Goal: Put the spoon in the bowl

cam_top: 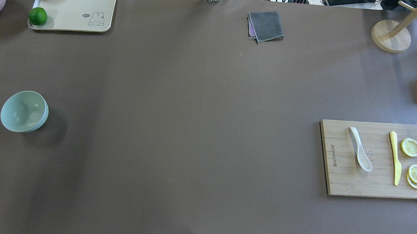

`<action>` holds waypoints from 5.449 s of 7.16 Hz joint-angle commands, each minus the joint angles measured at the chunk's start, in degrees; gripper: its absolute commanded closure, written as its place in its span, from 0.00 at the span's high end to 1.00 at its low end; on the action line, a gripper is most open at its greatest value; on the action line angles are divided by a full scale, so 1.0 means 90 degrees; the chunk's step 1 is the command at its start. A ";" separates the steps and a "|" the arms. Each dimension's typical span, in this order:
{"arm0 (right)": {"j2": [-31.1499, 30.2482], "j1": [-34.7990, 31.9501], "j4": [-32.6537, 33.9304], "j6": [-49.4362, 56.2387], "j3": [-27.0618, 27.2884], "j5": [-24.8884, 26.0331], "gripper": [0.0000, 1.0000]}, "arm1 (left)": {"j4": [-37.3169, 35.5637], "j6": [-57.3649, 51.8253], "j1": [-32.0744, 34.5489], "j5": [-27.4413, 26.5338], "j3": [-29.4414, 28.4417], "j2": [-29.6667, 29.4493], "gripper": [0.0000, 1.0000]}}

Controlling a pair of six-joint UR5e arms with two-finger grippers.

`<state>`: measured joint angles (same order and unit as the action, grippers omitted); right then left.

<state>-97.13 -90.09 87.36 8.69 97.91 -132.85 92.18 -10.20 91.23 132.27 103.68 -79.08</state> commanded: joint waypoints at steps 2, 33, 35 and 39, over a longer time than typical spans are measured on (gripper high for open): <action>-0.0048 0.0000 -0.0039 0.0050 0.0000 -0.0005 1.00 | 0.0021 0.0000 0.0001 0.0029 0.0081 0.0017 0.98; -0.0272 0.1406 -0.0869 -0.2352 0.0928 -0.0591 1.00 | 0.4582 0.6046 -0.3779 -0.0283 -0.1550 -0.0813 0.00; -0.0243 0.1484 -0.0879 -0.2536 0.0947 -0.0581 1.00 | 0.4485 0.6122 -0.3779 -0.0225 -0.1103 -0.0813 0.00; 0.0079 0.2526 -0.0908 -0.3571 0.1074 -0.0348 0.99 | 0.2789 0.7719 -0.4293 -0.0467 -0.0154 -0.2185 0.00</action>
<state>-97.34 -70.55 79.40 -21.28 107.53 -136.90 121.64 53.46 55.39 129.42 100.78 -93.95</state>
